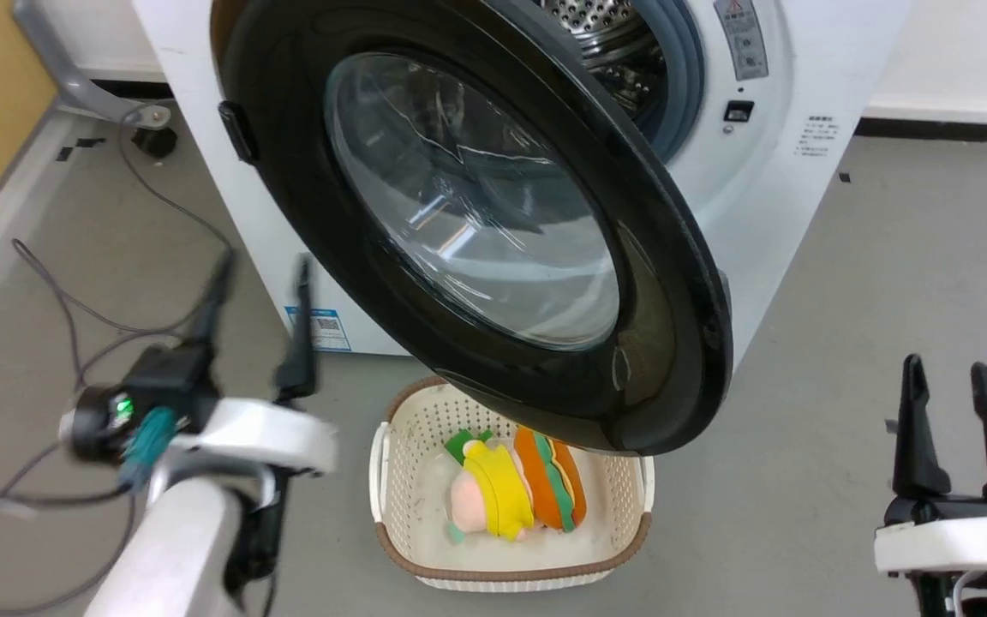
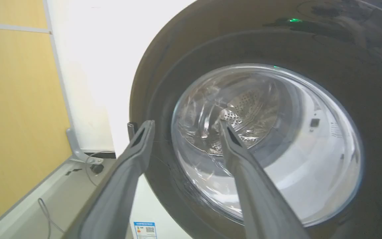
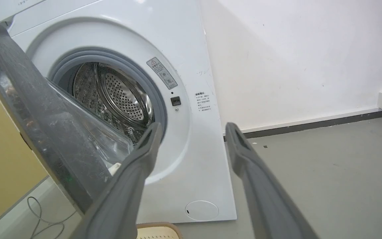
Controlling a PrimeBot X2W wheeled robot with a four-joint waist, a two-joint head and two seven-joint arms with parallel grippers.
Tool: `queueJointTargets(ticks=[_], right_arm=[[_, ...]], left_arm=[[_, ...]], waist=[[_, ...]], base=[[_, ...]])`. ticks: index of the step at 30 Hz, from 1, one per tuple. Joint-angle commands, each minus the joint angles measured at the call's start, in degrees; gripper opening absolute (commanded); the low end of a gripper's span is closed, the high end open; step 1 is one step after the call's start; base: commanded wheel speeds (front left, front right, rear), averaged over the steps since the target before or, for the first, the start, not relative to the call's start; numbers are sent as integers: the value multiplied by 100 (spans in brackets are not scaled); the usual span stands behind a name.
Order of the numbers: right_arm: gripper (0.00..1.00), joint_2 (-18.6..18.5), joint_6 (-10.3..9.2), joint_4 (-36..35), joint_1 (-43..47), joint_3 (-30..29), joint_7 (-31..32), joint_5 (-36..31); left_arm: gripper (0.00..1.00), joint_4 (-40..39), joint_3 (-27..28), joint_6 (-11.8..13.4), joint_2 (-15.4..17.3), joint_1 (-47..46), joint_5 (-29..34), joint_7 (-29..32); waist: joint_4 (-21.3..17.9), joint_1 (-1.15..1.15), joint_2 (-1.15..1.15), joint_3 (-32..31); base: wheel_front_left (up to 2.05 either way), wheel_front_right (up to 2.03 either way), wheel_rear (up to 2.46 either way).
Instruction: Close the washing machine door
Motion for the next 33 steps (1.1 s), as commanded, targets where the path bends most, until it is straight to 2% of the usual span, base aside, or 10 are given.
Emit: queueJointTargets(ticks=[1,5,6,7,8,9,13,19,27,33], right_arm=[[100,-1,5,-58,-104,-23,-25,-41],[100,-1,5,-196,-258,-29,-25,-153],[85,-1,5,-244,-315,-24,-25,-192],[41,-1,5,-296,-377,-18,-25,-226],[11,-1,5,-364,-450,-6,-25,-261],[0,-1,5,-437,-526,20,-25,-297],[0,-1,5,-803,-851,193,-25,-445],[0,-74,5,-1375,-1245,825,-25,-528],[0,-733,5,-1723,-1339,2258,-25,-220],[0,-1410,5,-1325,-1195,3396,-25,-149]], left_arm=[[100,-99,138,106,5,218,158,-30],[100,-454,528,413,-28,731,591,-30],[100,-539,588,472,-22,861,714,-30],[100,-616,646,510,-39,984,788,-30],[100,-700,722,548,-71,1102,842,-30],[100,-778,785,575,-99,1219,899,-30],[100,-1009,982,600,-245,1644,1026,-30],[100,-1076,1182,426,-423,1976,1137,-30],[100,-1041,1354,228,-672,2079,1284,-30],[100,-1011,1502,48,-868,2069,1425,-30]], waist=[[33,0,0,-41],[90,0,0,-99],[102,0,0,-109],[115,0,0,-116],[132,0,0,-121],[148,0,0,-125],[219,0,0,-152],[326,0,0,-173],[406,0,0,-156],[404,0,0,-106]], base=[[0,0,0],[0,0,0],[0,0,0],[0,0,0],[0,0,0],[0,0,0],[0,0,0],[0,0,0],[0,0,0],[0,0,0]])
